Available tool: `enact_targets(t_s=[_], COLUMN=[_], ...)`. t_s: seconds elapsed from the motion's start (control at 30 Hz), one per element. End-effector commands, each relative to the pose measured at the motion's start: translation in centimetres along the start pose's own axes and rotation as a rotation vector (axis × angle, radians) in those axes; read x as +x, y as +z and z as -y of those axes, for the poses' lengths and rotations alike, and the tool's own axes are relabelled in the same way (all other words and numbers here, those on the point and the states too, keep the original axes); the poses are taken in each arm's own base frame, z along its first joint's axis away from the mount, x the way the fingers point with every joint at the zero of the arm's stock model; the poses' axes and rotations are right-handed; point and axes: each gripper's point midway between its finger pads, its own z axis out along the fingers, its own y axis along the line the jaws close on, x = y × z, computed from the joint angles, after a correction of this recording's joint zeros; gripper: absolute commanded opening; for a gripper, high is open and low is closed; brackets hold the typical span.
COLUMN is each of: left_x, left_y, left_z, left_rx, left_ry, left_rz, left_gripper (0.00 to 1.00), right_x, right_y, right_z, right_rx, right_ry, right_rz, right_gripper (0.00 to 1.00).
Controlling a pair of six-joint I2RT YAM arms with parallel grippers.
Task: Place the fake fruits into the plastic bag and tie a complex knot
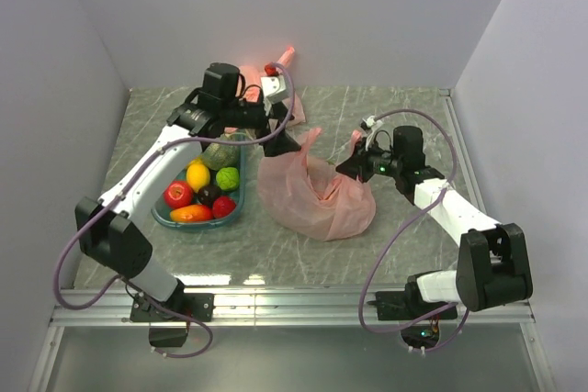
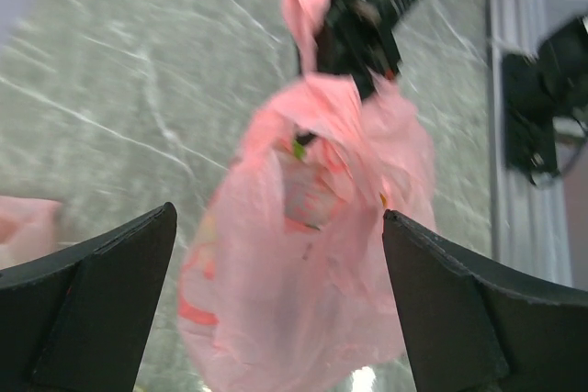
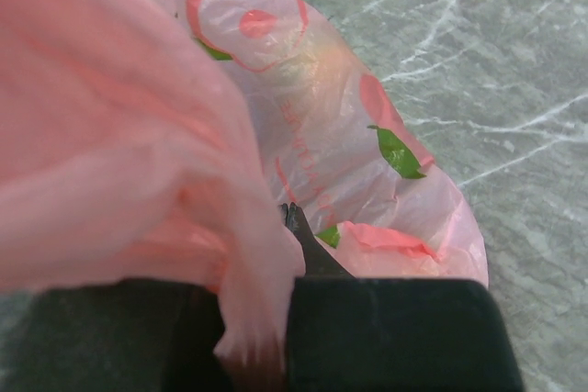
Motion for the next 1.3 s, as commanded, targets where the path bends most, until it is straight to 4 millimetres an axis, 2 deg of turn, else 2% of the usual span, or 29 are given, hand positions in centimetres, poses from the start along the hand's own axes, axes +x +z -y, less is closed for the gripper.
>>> enact_targets(t_s=[0.0, 0.07, 0.27, 0.4, 0.53, 0.6, 0.63, 0.7, 0.8, 0.83, 0.9, 0.93, 1.03, 1.1, 1.13, 1.17, 1.2, 1.23, 1.27], left_x=[0.4, 1.8, 4.0, 4.3, 5.0, 4.5, 5.0, 4.3, 4.4, 4.6, 4.6, 4.8, 4.3, 4.6, 3.6, 3.5, 5.4, 3.9, 4.0], left_y=[-0.1, 0.2, 1.1, 2.3, 4.2, 4.5, 4.7, 4.7, 4.7, 4.8, 4.6, 4.6, 3.6, 3.1, 2.2, 1.8, 1.7, 1.0, 0.9], left_z=[2.8, 2.7, 2.4, 1.5, -0.8, -0.9, -0.7, -0.1, 0.9, 1.0, 1.7, 1.9, 3.0, 3.4, 3.9, 4.1, 4.7, 4.6, 4.6], left_rx=[0.160, 0.177, 0.227, 0.236, 0.198, 0.219, 0.241, 0.288, 0.349, 0.362, 0.398, 0.410, 0.434, 0.428, 0.399, 0.378, 0.360, 0.303, 0.273], left_ry=[0.041, 0.068, 0.098, 0.070, 0.038, 0.039, 0.018, -0.001, -0.062, -0.083, -0.119, -0.131, -0.145, -0.149, -0.118, -0.117, -0.181, -0.092, -0.083], left_rz=[-0.006, -0.031, -0.063, -0.056, -0.042, -0.025, -0.034, -0.011, -0.004, -0.008, -0.013, -0.017, -0.021, -0.018, -0.001, 0.006, -0.014, 0.032, 0.043], left_gripper=[0.99, 0.99, 0.99, 0.99, 0.99, 0.99, 0.99, 0.99, 0.77, 0.59, 0.43, 0.27, 0.00, 0.01, 0.00, 0.00, 0.01, 0.01, 0.00], right_x=[-2.6, -2.7, -2.6, -2.5, -2.4, -2.7, -2.8, -3.3, -4.0, -4.0, -4.6, -4.7, -5.3, -6.0, -6.0, -6.1, -6.5, -6.2, -6.0], right_y=[-0.1, -0.1, -0.1, 0.0, 0.2, 0.2, 0.2, 0.3, 0.6, 0.8, 1.1, 1.2, 1.4, 1.6, 1.9, 2.1, 2.3, 2.7, 3.2], right_z=[-0.9, -1.0, -1.4, -1.8, -1.9, -1.9, -1.8, -1.8, -1.5, -1.4, -1.5, -1.3, -1.5, -1.9, -2.2, -2.5, -2.9, -3.1, -4.1], right_rx=[-0.029, -0.033, -0.048, -0.067, -0.080, -0.080, -0.079, -0.079, -0.080, -0.083, -0.085, -0.084, -0.095, -0.109, -0.122, -0.134, -0.153, -0.170, -0.199], right_ry=[-0.084, -0.091, -0.116, -0.141, -0.166, -0.178, -0.179, -0.191, -0.198, -0.194, -0.199, -0.193, -0.206, -0.226, -0.227, -0.233, -0.244, -0.243, -0.252], right_rz=[0.041, 0.039, 0.028, 0.017, 0.004, 0.002, -0.001, 0.001, 0.005, 0.002, 0.008, 0.006, 0.016, 0.023, 0.016, 0.012, 0.006, -0.010, -0.024], right_gripper=[0.00, 0.00, 0.00, 0.00, 0.00, 0.00, 0.00, 0.00, 0.00, 0.00, 0.00, 0.00, 0.00, 0.00, 0.00, 0.00, 0.00, 0.04, 0.07])
